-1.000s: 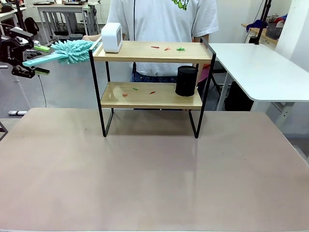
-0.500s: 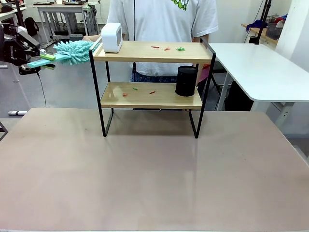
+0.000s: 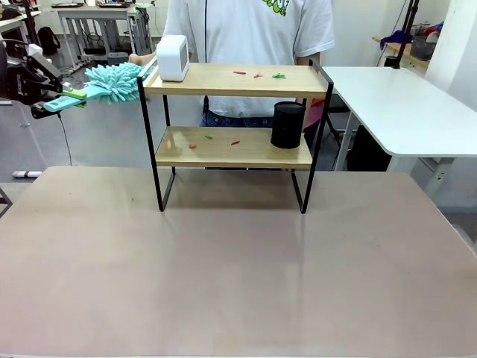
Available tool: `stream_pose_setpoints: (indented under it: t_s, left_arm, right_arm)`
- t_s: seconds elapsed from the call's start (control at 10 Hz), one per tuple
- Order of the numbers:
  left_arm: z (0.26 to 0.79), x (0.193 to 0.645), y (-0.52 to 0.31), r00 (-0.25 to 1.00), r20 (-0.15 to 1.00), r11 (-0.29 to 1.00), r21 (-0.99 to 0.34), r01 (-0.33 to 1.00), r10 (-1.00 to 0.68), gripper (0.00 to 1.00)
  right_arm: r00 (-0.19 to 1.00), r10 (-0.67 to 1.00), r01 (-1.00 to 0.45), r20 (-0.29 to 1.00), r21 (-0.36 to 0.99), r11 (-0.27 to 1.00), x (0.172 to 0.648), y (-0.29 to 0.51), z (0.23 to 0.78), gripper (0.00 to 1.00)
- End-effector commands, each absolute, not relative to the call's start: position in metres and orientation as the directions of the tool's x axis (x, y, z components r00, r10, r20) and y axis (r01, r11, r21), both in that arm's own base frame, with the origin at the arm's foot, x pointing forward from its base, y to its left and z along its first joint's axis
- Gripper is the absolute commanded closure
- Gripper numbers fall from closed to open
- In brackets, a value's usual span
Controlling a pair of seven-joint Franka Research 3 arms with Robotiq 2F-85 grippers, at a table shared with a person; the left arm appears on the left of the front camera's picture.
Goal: Clean the shelf.
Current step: Pick up the Duster from the human.
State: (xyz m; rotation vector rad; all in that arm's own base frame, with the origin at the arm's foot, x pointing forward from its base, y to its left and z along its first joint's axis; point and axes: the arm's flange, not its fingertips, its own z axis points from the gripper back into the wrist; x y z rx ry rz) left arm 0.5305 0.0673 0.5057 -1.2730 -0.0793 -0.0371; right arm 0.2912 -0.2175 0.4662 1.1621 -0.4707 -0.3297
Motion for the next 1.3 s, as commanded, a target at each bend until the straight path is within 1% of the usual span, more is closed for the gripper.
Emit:
stream_pose_setpoints:
  t_s: [0.0,0.1,0.2,0.3,0.4,0.5,0.6,0.7,0.8,0.9,1.0,1.1,1.2]
  left_arm:
    - [0.513,0.512,0.073,0.992,0.126,0.273,-0.954,0.122,-0.003,1.0]
    - [0.522,0.499,0.088,0.989,0.15,0.28,-0.949,0.148,-0.012,1.0]
    - [0.534,0.468,0.118,0.982,0.191,0.316,-0.931,0.184,-0.012,1.0]
    - [0.541,0.429,0.15,0.973,0.231,0.375,-0.901,0.219,-0.014,1.0]
    - [0.542,0.387,0.18,0.955,0.296,0.456,-0.849,0.268,-0.009,1.0]
    - [0.533,0.35,0.205,0.938,0.345,0.532,-0.789,0.307,-0.03,1.0]
    - [0.511,0.321,0.221,0.923,0.374,0.597,-0.723,0.348,-0.085,1.0]
    - [0.489,0.306,0.228,0.904,0.395,0.622,-0.67,0.404,-0.162,1.0]
    - [0.472,0.3,0.229,0.89,0.378,0.591,-0.667,0.453,-0.256,1.0]
    - [0.456,0.304,0.224,0.872,0.38,0.58,-0.652,0.489,-0.308,1.0]
    - [0.445,0.315,0.213,0.871,0.4,0.568,-0.661,0.49,-0.286,1.0]
    - [0.469,0.289,0.239,0.897,0.356,0.601,-0.667,0.441,-0.262,0.99]
    - [0.469,0.289,0.239,0.897,0.356,0.601,-0.667,0.441,-0.262,0.99]
  right_arm:
    - [0.851,-0.48,-0.027,0.212,0.931,0.364,0.293,-0.216,0.466,0.0]
    - [0.851,-0.48,-0.027,0.212,0.931,0.364,0.293,-0.216,0.466,0.0]
    - [0.851,-0.48,-0.027,0.212,0.931,0.364,0.293,-0.216,0.466,0.0]
    - [0.851,-0.48,-0.027,0.212,0.931,0.364,0.293,-0.216,0.466,0.0]
    - [0.851,-0.48,-0.027,0.212,0.931,0.364,0.293,-0.216,0.466,0.0]
    - [0.851,-0.48,-0.027,0.212,0.931,0.364,0.293,-0.216,0.466,0.0]
    - [0.851,-0.48,-0.027,0.212,0.931,0.364,0.293,-0.216,0.466,0.0]
    - [0.851,-0.48,-0.027,0.212,0.931,0.364,0.293,-0.216,0.466,0.0]
    - [0.851,-0.48,-0.027,0.212,0.931,0.364,0.293,-0.216,0.466,0.0]
    - [0.851,-0.48,-0.027,0.212,0.931,0.364,0.293,-0.216,0.466,0.0]
    - [0.851,-0.48,-0.027,0.212,0.931,0.364,0.293,-0.216,0.466,0.0]
    - [0.851,-0.48,-0.027,0.212,0.931,0.364,0.293,-0.216,0.466,0.0]
    - [0.851,-0.48,-0.027,0.212,0.931,0.364,0.293,-0.216,0.466,0.0]
